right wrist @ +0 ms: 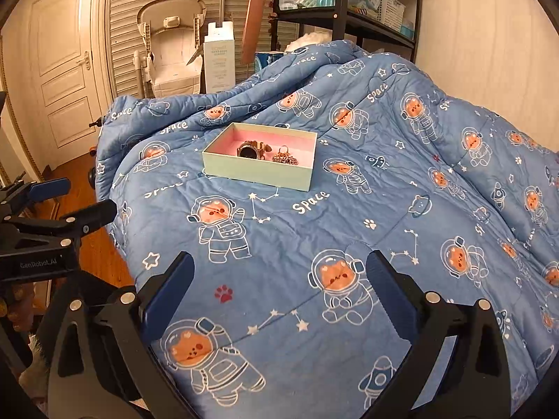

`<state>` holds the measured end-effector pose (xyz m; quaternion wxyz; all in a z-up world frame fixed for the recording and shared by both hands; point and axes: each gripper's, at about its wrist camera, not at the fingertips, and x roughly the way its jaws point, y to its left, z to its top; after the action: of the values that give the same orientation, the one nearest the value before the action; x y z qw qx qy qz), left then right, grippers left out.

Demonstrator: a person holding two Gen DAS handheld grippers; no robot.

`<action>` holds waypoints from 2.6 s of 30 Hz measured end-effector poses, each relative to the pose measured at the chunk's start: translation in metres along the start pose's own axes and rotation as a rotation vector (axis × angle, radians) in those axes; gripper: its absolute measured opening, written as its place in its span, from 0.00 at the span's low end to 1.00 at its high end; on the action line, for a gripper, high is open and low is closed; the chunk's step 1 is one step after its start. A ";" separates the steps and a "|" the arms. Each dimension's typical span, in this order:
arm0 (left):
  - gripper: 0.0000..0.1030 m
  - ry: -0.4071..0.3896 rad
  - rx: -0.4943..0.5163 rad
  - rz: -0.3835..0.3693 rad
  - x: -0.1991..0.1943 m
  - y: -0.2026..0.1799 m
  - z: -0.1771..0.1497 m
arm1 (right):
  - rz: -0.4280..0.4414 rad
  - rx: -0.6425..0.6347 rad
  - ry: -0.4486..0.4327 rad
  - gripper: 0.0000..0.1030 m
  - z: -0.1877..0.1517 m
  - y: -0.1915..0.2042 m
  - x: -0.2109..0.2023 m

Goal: Organize jewelry

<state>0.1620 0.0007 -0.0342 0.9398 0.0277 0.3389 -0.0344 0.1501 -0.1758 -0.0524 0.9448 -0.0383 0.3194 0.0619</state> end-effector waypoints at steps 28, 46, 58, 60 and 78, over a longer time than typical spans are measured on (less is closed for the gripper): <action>0.94 -0.249 -0.056 0.048 -0.118 -0.016 -0.060 | -0.030 0.090 -0.185 0.94 -0.057 0.010 -0.104; 0.94 -0.234 -0.062 0.042 -0.118 -0.014 -0.064 | -0.029 0.084 -0.186 0.94 -0.056 0.012 -0.104; 0.94 -0.248 -0.066 0.050 -0.122 -0.015 -0.064 | -0.034 0.081 -0.190 0.94 -0.057 0.012 -0.107; 0.94 -0.248 -0.067 0.050 -0.122 -0.014 -0.064 | -0.036 0.080 -0.190 0.94 -0.057 0.012 -0.107; 0.94 -0.246 -0.070 0.052 -0.123 -0.015 -0.065 | -0.039 0.081 -0.202 0.94 -0.058 0.008 -0.110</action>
<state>0.0250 -0.0037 -0.0058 0.9752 -0.0008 0.2215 -0.0012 0.0281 -0.1847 -0.0316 0.9740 0.0004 0.2238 0.0343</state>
